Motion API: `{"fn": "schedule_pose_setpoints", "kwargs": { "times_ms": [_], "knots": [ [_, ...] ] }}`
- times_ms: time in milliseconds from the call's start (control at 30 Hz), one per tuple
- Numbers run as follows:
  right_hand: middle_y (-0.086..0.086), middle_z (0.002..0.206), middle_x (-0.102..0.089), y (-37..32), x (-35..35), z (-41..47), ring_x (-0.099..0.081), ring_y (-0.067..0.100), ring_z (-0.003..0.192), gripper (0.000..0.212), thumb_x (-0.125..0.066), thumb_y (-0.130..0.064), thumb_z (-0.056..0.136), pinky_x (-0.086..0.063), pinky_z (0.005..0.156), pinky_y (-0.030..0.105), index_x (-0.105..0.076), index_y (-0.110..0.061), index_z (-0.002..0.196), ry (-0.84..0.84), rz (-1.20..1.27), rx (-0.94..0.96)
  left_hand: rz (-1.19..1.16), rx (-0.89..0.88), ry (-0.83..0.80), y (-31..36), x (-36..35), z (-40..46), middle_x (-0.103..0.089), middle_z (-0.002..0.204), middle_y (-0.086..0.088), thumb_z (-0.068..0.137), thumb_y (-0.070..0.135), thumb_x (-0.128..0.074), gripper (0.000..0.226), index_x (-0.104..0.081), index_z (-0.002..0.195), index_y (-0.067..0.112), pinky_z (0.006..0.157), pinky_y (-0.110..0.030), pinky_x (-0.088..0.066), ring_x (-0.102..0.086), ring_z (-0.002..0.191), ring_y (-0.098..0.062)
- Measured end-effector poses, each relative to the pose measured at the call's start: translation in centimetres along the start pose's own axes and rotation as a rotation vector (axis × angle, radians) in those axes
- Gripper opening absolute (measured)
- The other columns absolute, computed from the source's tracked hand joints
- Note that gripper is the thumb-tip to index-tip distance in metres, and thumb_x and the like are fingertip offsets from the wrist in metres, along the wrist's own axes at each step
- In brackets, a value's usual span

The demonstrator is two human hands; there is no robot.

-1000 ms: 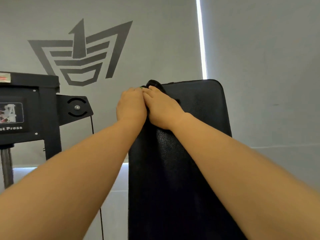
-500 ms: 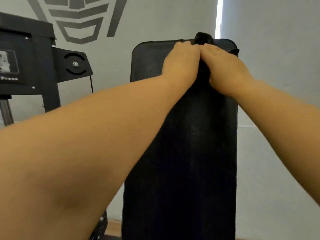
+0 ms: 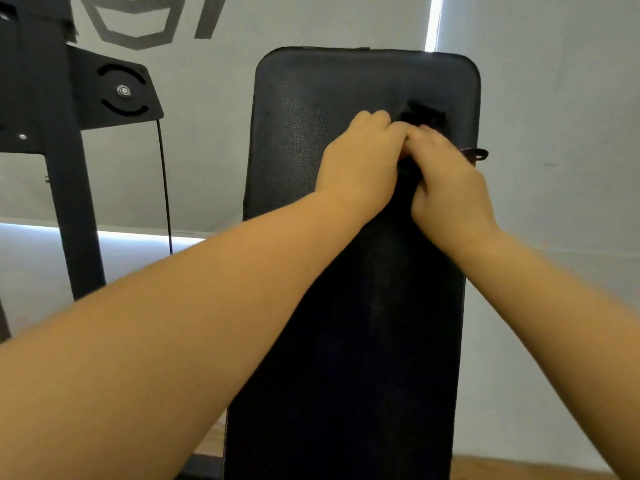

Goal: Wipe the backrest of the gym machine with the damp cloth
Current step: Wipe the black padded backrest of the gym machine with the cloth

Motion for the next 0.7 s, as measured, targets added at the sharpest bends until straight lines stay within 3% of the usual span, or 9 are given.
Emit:
{"fn": "schedule_pose_setpoints", "kwargs": {
  "times_ms": [67, 133, 200, 300, 433, 500, 600, 700],
  "knots": [
    [0.000, 0.141, -0.047, -0.5, -0.7, -2.0, -0.034, 0.020, 0.136, 0.059, -0.031, 0.004, 0.078, -0.026, 0.104, 0.020, -0.050, -0.012, 0.131, 0.016, -0.013, 0.019, -0.021, -0.066, 0.014, 0.2, -0.5, -2.2, -0.056, 0.109, -0.007, 0.085, 0.009, -0.055, 0.029, -0.058, 0.113, 0.011, 0.068, -0.034, -0.045, -0.049, 0.106, -0.025],
    [0.004, 0.140, -0.048, -1.1, -1.4, -4.0, -0.036, 0.023, 0.133, 0.057, -0.029, -0.001, 0.077, -0.019, 0.107, 0.013, -0.053, -0.007, 0.128, 0.032, -0.011, 0.048, -0.045, -0.138, 0.094, 0.4, -0.4, -3.9, -0.062, 0.086, -0.009, 0.069, 0.005, -0.067, 0.024, -0.067, 0.094, 0.007, 0.049, -0.030, -0.047, -0.059, 0.084, -0.028],
    [0.008, 0.139, -0.050, -1.5, -1.9, -5.9, -0.039, 0.026, 0.131, 0.053, -0.031, 0.000, 0.079, -0.019, 0.111, 0.017, -0.055, -0.003, 0.126, 0.039, -0.004, 0.073, -0.026, -0.173, 0.144, 0.5, -0.6, -5.5, -0.062, 0.076, -0.007, 0.066, 0.009, -0.062, 0.019, -0.068, 0.084, 0.009, 0.042, -0.026, -0.044, -0.061, 0.073, -0.027],
    [0.010, 0.136, -0.052, -2.0, -2.1, -8.0, -0.042, 0.027, 0.129, 0.049, -0.033, 0.002, 0.080, -0.025, 0.112, 0.024, -0.059, -0.001, 0.122, 0.065, -0.007, 0.097, -0.030, -0.208, 0.116, 0.9, -0.9, -7.3, -0.061, 0.074, -0.004, 0.070, 0.018, -0.045, 0.028, -0.068, 0.083, 0.011, 0.042, -0.027, -0.045, -0.060, 0.071, -0.025],
    [0.011, 0.134, -0.054, -1.8, -2.0, -8.3, -0.047, 0.027, 0.126, 0.048, -0.034, 0.004, 0.081, -0.030, 0.109, 0.026, -0.061, -0.002, 0.120, 0.091, -0.042, 0.109, 0.015, -0.215, 0.073, 1.2, -1.3, -7.4, -0.061, 0.072, -0.003, 0.070, 0.016, -0.050, 0.021, -0.069, 0.079, 0.013, 0.039, -0.025, -0.043, -0.061, 0.070, -0.024],
    [0.011, 0.134, -0.055, -1.7, -1.7, -7.4, -0.049, 0.028, 0.126, 0.048, -0.034, 0.006, 0.080, -0.032, 0.107, 0.027, -0.061, -0.002, 0.120, 0.082, -0.072, 0.126, -0.008, -0.152, 0.051, 1.1, -1.0, -6.3, -0.062, 0.079, -0.004, 0.073, 0.011, -0.059, 0.016, -0.068, 0.086, 0.012, 0.043, -0.028, -0.047, -0.060, 0.078, -0.025],
    [0.007, 0.140, -0.050, -0.5, -0.4, -4.9, -0.043, 0.024, 0.130, 0.057, -0.040, 0.013, 0.080, -0.034, 0.101, 0.025, -0.052, -0.007, 0.131, 0.049, -0.072, 0.029, -0.001, 0.002, -0.068, 1.2, -1.1, -3.7, -0.055, 0.111, -0.004, 0.091, 0.013, -0.050, 0.025, -0.059, 0.114, 0.014, 0.071, -0.037, -0.046, -0.047, 0.109, -0.024],
    [0.000, 0.148, -0.038, 1.4, 1.2, -1.7, -0.033, 0.018, 0.137, 0.064, -0.041, 0.010, 0.086, -0.034, 0.103, 0.029, -0.036, -0.018, 0.143, -0.032, -0.062, -0.085, 0.057, 0.034, -0.055, 2.2, -0.4, -0.2, -0.051, 0.121, -0.005, 0.094, 0.011, -0.046, 0.028, -0.054, 0.120, 0.014, 0.078, -0.034, -0.041, -0.042, 0.117, -0.023]
  ]
}}
Point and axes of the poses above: each hand's wrist, its own z-axis towards the middle knuckle, its own x-axis out of the back of the hand, y = z × x, the point moved 8 cm from there along z, towards the middle knuckle
